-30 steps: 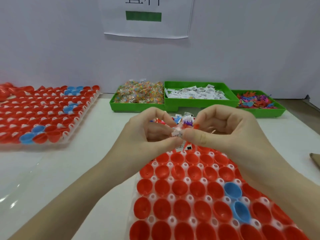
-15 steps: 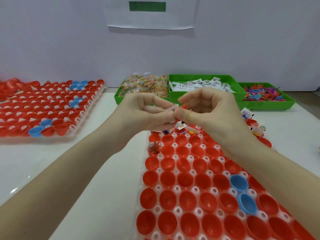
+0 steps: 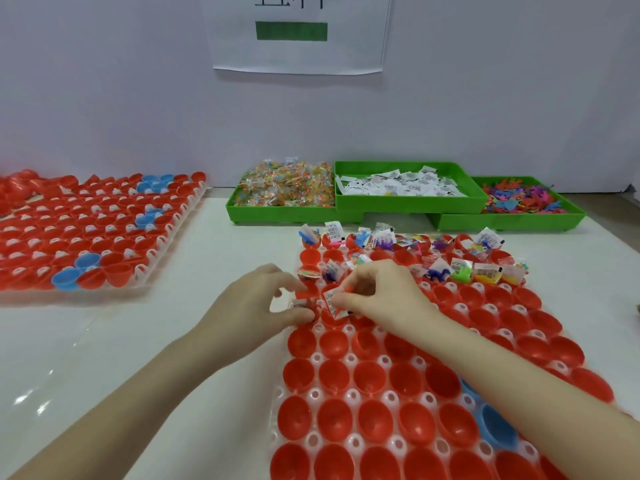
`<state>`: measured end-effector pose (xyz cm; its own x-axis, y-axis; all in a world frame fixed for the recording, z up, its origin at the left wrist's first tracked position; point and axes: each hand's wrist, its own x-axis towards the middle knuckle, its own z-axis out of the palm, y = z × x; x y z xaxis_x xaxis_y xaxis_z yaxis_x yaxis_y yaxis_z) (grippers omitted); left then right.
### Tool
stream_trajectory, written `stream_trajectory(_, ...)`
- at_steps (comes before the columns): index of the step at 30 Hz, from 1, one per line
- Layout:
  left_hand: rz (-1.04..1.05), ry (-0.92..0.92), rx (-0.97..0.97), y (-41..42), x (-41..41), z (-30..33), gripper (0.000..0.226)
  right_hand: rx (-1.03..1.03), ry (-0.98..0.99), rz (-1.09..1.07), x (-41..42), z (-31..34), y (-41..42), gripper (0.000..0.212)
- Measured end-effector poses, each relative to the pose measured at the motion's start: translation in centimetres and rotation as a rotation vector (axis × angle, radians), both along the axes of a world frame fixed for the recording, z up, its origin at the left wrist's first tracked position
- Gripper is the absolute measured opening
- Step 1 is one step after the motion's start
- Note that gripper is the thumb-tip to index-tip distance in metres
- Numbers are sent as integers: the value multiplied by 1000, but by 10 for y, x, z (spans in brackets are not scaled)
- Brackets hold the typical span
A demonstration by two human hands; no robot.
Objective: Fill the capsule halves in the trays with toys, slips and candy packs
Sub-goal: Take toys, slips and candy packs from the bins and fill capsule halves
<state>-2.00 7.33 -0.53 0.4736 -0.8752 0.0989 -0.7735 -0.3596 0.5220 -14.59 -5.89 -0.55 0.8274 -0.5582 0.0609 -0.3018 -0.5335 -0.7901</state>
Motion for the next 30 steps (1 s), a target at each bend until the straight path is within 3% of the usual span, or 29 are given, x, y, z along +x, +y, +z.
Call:
stream_trajectory(9,-61,-105,-36,0,0,-5,20,-475,169,218,2,9,4,15)
stream_trajectory(15,-92,-81,-55,-1,0,-7,16,-486,192,242,9,7,8,24)
stream_trajectory(22,-113,-57,-61,1,0,-7,15,-222,111,197,8,5,1,14)
stream_trajectory(30,-136,-134,-61,0,-2,-8,18,-232,65,144,5,2,7,21)
